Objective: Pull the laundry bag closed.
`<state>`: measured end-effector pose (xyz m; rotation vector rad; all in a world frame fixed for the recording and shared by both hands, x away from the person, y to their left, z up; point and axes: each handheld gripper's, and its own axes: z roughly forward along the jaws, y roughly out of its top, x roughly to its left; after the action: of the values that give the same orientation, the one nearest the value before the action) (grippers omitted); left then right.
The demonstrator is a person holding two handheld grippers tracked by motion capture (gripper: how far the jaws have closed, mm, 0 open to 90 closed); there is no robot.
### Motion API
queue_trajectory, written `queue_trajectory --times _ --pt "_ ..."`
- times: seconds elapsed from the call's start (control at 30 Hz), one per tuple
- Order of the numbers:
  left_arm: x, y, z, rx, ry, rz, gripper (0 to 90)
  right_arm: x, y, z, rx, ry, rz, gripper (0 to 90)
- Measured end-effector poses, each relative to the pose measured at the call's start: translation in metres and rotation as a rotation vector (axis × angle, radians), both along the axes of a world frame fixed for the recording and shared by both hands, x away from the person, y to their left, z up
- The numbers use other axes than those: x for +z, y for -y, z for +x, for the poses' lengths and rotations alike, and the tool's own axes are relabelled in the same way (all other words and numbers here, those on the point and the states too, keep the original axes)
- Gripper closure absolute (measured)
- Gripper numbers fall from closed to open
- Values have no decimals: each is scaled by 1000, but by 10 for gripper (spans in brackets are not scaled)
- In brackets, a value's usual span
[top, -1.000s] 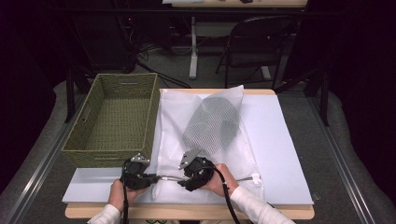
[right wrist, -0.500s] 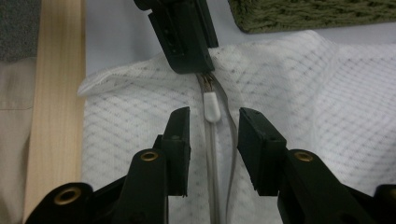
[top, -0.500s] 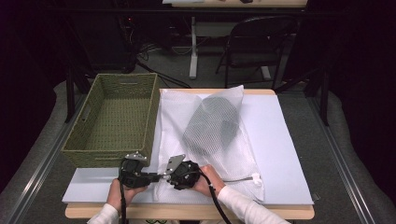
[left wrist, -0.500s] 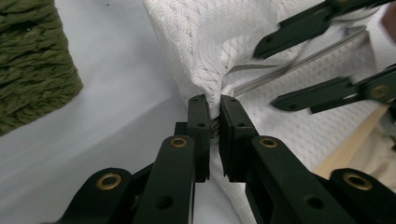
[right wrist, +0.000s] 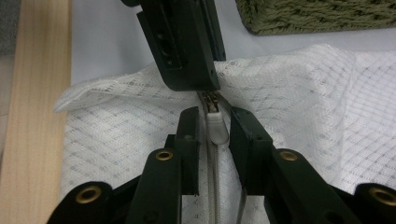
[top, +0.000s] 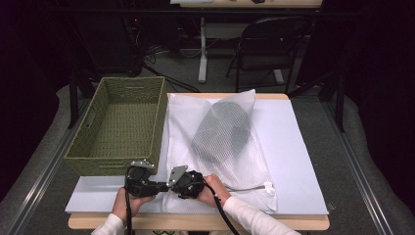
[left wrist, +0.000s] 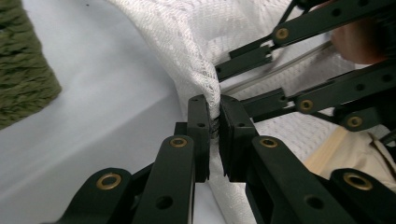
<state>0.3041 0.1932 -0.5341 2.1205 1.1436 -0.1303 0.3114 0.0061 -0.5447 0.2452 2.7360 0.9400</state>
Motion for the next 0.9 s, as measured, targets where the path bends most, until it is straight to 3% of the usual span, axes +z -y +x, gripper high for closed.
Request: queue_trajectory --times 0.2,0.9 --pt "0 -1 0 -2 -11 -16 836 -2 -2 -2 13 13 0 798" --pt "4 -1 -1 -4 11 -29 855 2 -1 -6 -3 13 -28 862"
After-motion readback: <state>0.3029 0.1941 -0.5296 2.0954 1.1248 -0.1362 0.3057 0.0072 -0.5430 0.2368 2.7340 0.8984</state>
